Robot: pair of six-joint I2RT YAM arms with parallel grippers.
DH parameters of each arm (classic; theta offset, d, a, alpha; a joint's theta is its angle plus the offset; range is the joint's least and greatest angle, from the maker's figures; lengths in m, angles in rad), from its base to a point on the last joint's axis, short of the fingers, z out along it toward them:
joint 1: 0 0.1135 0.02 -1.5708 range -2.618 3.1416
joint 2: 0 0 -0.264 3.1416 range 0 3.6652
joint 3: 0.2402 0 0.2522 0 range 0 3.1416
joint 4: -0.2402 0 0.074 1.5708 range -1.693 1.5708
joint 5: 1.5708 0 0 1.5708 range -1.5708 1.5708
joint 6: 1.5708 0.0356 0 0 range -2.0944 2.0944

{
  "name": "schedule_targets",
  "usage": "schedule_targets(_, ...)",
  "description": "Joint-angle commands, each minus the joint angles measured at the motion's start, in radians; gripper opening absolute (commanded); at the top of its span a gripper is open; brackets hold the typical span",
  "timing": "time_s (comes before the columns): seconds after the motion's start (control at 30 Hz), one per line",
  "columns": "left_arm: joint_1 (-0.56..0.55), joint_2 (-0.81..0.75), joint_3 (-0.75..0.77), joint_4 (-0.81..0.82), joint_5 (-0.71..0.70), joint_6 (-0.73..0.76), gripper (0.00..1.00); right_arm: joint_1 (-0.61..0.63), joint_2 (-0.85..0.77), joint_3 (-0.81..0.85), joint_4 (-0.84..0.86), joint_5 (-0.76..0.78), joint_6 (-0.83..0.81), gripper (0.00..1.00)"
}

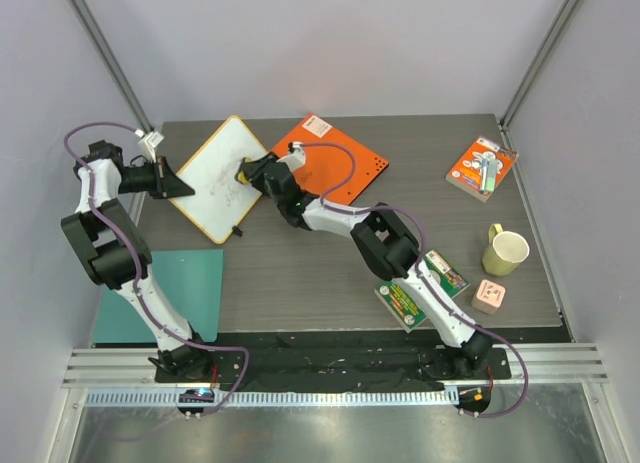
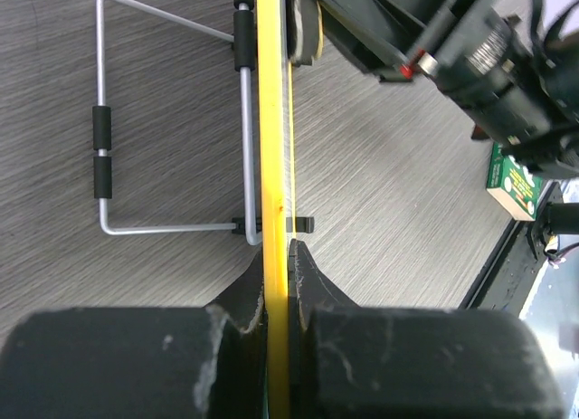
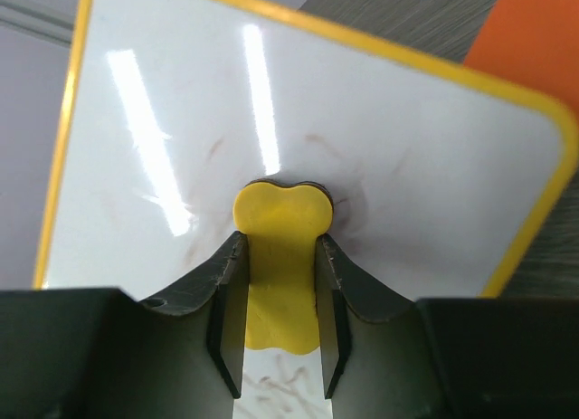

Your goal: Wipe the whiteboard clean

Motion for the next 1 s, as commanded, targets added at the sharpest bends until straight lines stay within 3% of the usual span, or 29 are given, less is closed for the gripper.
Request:
schedule_targets(0.0, -0.045, -0.022, -0.038, -0.005, -0.169, 0.169, 0.00, 0.116, 0.106, 0.042, -0.150, -0.170, 0.126, 0.01)
schedule_targets(0.2, -0.043, -0.028, -0.032, -0.011, -0.170, 0.171, 0.00, 0.081, 0.071, -0.002, -0.205, -0.047, 0.116, 0.01)
schedule_targets(0.47, -0.045, -0.037, -0.029, -0.028, -0.171, 0.186, 0.00, 0.009, 0.050, 0.001, -0.407, 0.091, 0.111, 0.01)
schedule_targets(0.57, -0.043, -0.040, -0.026, -0.034, -0.165, 0.188, 0.00, -0.014, 0.066, 0.018, -0.453, 0.078, 0.105, 0.01)
schedule_targets(0.8, -0.043, -0.046, -0.026, -0.049, -0.153, 0.194, 0.00, -0.020, 0.180, 0.242, -0.498, 0.036, -0.030, 0.01)
schedule_targets(0.97, -0.045, -0.053, -0.026, -0.064, -0.154, 0.206, 0.00, -0.016, 0.185, 0.231, -0.423, 0.009, -0.061, 0.01)
